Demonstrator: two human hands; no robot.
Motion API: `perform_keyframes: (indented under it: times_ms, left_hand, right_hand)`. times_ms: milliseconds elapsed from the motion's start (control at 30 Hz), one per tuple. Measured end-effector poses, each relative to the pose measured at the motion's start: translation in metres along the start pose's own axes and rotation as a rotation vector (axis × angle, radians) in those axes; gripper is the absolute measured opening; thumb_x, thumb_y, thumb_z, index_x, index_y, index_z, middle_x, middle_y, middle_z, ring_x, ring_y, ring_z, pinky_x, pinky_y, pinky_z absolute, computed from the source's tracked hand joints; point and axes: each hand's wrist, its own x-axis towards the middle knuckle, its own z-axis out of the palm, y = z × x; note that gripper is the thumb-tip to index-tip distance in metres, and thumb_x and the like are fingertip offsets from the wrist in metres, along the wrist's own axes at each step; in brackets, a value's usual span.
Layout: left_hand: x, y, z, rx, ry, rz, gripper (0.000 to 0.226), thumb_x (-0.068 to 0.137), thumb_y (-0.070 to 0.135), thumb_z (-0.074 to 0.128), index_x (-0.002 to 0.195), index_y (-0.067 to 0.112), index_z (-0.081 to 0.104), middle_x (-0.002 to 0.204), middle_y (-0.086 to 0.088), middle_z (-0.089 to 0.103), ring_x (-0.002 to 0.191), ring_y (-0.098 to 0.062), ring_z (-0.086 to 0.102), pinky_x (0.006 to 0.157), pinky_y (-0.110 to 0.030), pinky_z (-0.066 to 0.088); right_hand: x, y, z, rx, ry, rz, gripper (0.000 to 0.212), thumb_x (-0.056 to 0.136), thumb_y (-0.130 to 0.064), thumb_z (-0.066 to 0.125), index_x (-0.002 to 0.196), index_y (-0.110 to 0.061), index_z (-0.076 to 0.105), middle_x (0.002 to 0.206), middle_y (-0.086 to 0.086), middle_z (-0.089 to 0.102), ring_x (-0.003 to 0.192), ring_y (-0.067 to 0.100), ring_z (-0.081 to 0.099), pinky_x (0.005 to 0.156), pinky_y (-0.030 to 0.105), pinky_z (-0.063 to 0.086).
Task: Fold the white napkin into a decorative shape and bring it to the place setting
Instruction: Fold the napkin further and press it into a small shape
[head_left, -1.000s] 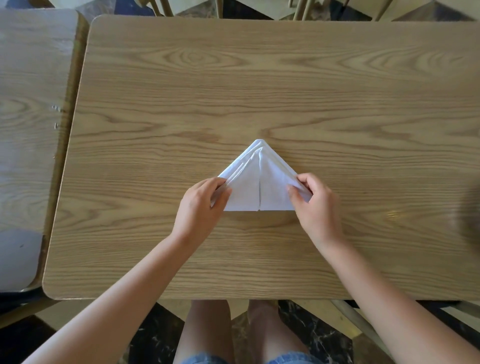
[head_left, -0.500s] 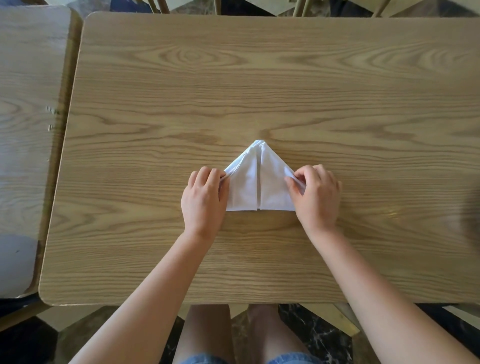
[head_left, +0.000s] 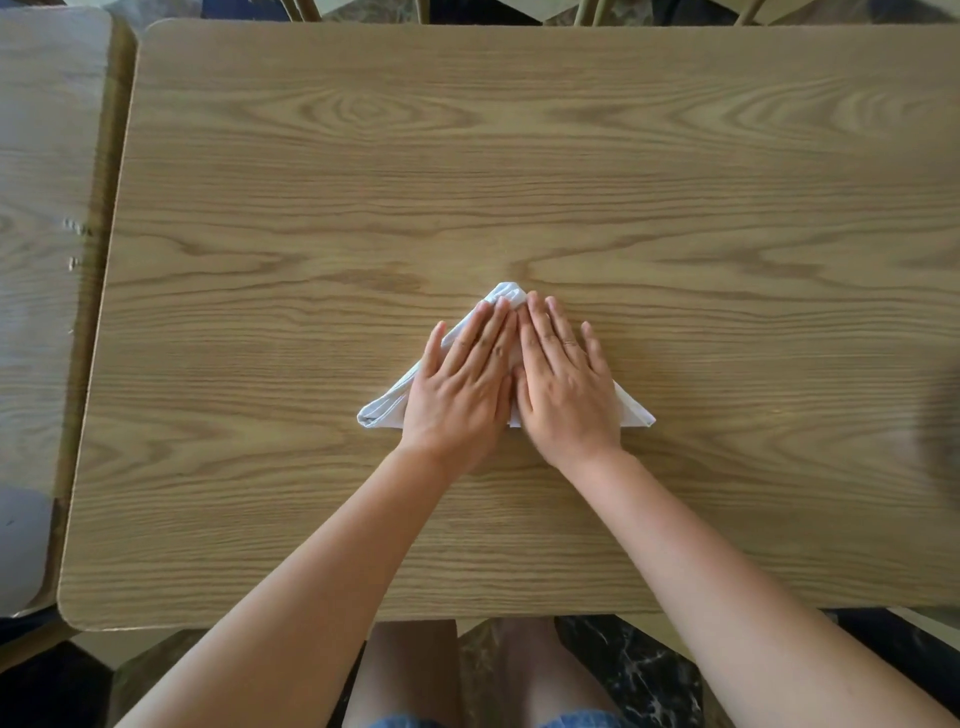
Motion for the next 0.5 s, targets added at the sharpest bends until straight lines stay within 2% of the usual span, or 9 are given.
perform_keyframes:
  times_ms: [100,167,233,300,333,500]
  left_hand:
    - [0.002,-0.001,-0.005,-0.011,-0.049,-0.009,0.054,0.095,0.026,0.029,0.146,0.010,0.028,0.153,-0.003,0.027,0.142,-0.017,0.022,0.113,-0.042,0.019]
    - [0.005,0.000,-0.012,-0.022,-0.089,-0.003,0.054,0.094,0.027,0.029,0.145,0.010,0.029,0.153,-0.003,0.028,0.141,-0.017,0.023,0.112,-0.042,0.019]
    - [0.001,-0.004,-0.020,-0.063,-0.092,-0.009,0.056,0.093,0.033,0.028,0.145,0.011,0.029,0.153,-0.002,0.026,0.141,-0.015,0.022,0.114,-0.043,0.013]
    - [-0.016,-0.016,-0.025,-0.048,-0.093,-0.013,0.059,0.094,0.043,0.027,0.146,0.015,0.027,0.154,0.002,0.021,0.142,-0.012,0.017,0.115,-0.045,0.005]
    - [-0.026,-0.024,-0.025,-0.023,-0.089,-0.009,0.060,0.094,0.047,0.026,0.146,0.017,0.026,0.154,0.002,0.020,0.142,-0.012,0.016,0.115,-0.046,0.004]
    - [-0.051,-0.044,-0.021,0.014,-0.123,0.028,0.067,0.094,0.057,0.017,0.146,0.016,0.025,0.154,0.001,0.021,0.142,-0.015,0.016,0.114,-0.045,0.012]
  right_hand:
    - [0.003,-0.003,-0.003,0.004,-0.013,0.009,0.054,0.092,-0.026,0.027,0.141,-0.005,0.033,0.151,0.008,0.031,0.140,0.021,0.026,0.111,0.047,0.025]
    - [0.005,-0.004,-0.008,0.005,-0.030,-0.003,0.054,0.092,-0.026,0.027,0.140,-0.004,0.035,0.150,0.008,0.033,0.139,0.022,0.028,0.111,0.051,0.027]
    - [0.000,0.001,-0.012,-0.019,-0.031,-0.036,0.054,0.092,-0.028,0.027,0.140,-0.006,0.036,0.151,0.007,0.031,0.140,0.021,0.025,0.111,0.057,0.020]
    - [-0.015,0.014,-0.014,-0.064,-0.020,-0.059,0.054,0.094,-0.032,0.029,0.144,-0.013,0.030,0.154,0.004,0.024,0.142,0.020,0.017,0.112,0.058,0.006]
    - [-0.023,0.022,-0.015,-0.078,-0.018,-0.063,0.054,0.095,-0.033,0.029,0.146,-0.017,0.027,0.154,0.002,0.022,0.143,0.020,0.016,0.112,0.059,0.004]
    - [-0.039,0.039,-0.012,-0.080,-0.068,-0.069,0.055,0.093,-0.037,0.031,0.145,-0.020,0.027,0.153,0.002,0.026,0.140,0.021,0.023,0.110,0.059,0.015]
